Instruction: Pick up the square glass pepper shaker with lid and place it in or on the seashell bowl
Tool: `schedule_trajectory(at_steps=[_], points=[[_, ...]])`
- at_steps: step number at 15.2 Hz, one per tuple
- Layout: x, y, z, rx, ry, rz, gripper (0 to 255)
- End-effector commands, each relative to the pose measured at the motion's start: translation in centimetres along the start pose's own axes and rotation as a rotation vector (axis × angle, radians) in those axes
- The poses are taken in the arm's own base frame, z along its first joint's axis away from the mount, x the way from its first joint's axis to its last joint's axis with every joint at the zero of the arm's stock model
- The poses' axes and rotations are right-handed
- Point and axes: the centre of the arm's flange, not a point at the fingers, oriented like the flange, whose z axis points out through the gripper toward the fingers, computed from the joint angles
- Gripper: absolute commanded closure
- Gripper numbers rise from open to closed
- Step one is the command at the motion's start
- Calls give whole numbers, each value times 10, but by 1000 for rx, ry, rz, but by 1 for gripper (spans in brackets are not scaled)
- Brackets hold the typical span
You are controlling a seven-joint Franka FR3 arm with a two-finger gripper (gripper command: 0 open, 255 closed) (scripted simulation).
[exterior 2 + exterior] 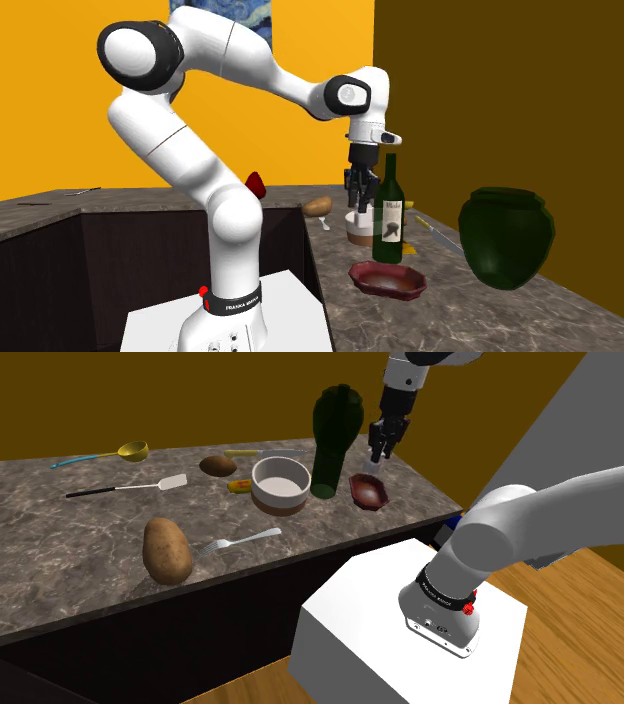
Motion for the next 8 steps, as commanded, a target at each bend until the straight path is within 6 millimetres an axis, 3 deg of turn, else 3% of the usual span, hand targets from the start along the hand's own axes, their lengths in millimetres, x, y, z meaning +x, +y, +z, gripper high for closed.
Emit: schedule_trajectory(at_steps=[1,3,4,8], points=[[6,24,-2,-1,0,-1,255],[14,49,-6,-1,0,-1,255],[20,73,-10,-1,0,-1,255],[22,74,11,-1,0,-1,255]])
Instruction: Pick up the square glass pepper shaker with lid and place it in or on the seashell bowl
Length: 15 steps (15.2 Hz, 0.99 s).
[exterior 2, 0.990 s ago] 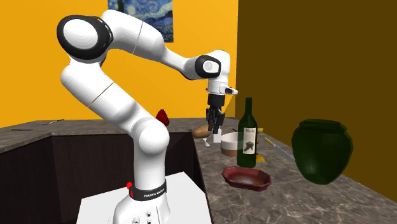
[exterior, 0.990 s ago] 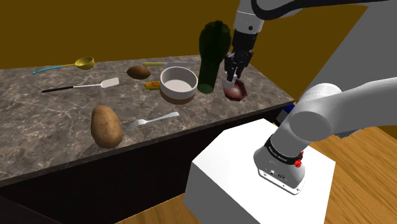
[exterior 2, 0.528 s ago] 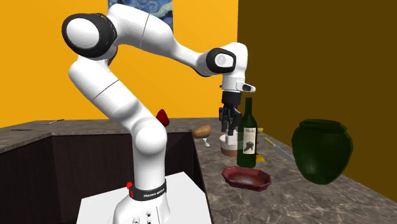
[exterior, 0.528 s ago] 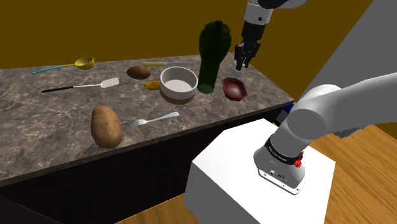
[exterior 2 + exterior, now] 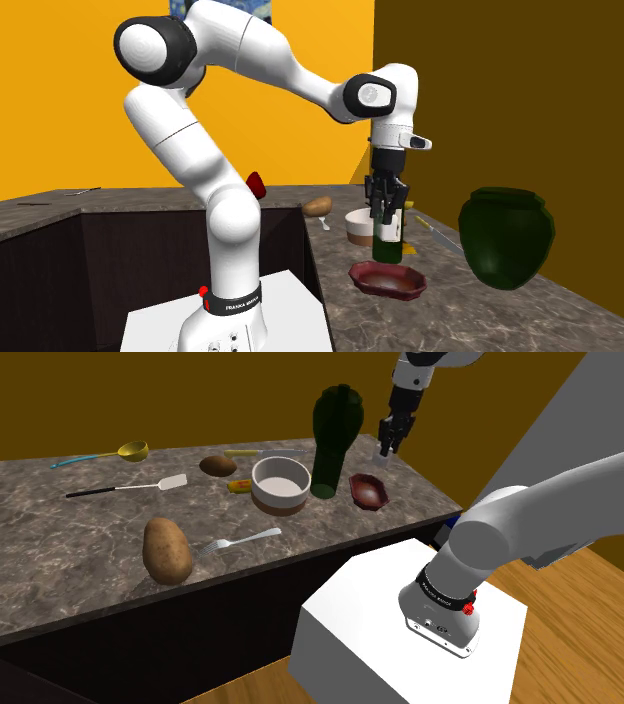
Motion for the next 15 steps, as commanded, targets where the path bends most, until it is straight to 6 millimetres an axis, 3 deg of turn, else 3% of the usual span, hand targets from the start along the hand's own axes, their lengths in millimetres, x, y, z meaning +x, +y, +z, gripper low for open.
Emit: schedule_trajectory(at_steps=[1,12,15], points=[[1,1,10,0,0,0,255],[6,3,68,0,0,0,255],[7,3,70,0,0,0,255]])
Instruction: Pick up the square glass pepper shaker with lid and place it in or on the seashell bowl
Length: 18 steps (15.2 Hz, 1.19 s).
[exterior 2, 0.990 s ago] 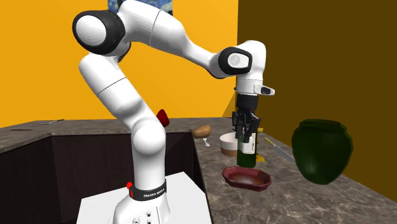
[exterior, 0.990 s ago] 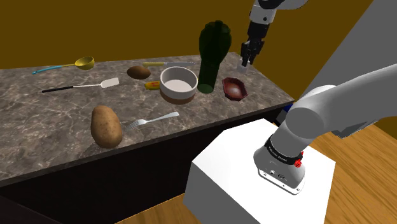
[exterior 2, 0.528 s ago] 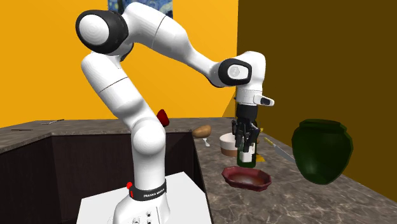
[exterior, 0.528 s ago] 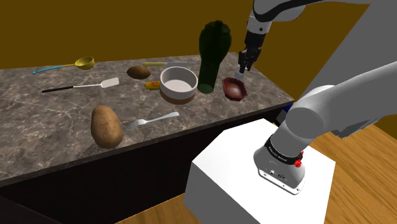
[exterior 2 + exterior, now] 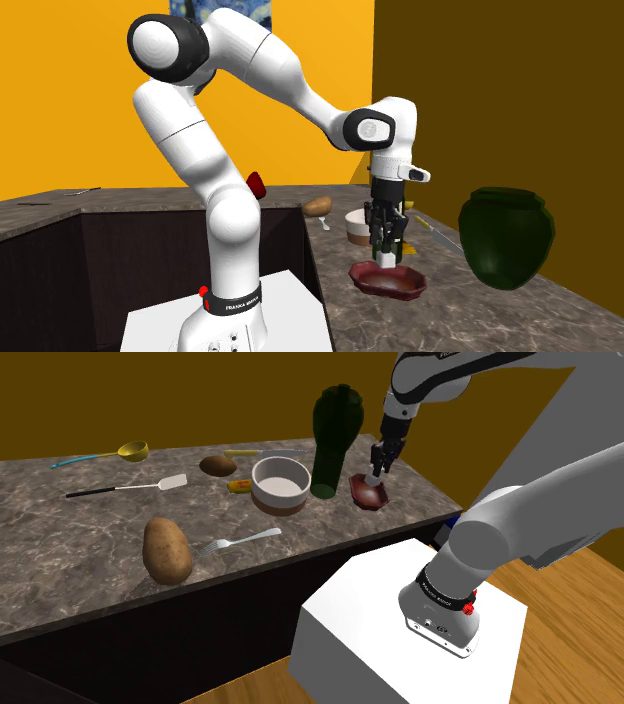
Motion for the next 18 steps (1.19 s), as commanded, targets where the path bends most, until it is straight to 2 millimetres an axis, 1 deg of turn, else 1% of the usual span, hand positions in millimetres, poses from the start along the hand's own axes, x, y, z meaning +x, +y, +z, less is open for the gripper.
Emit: schedule_trajectory(at_steps=[1,5,6,11,14,15,18], points=[[0,0,1,0,0,0,255],[0,0,1,0,0,0,255],[0,0,1,0,0,0,0],[0,0,1,0,0,0,0],[0,0,-39,0,0,0,0],[0,0,-49,0,0,0,0],[0,0,-49,0,0,0,0]])
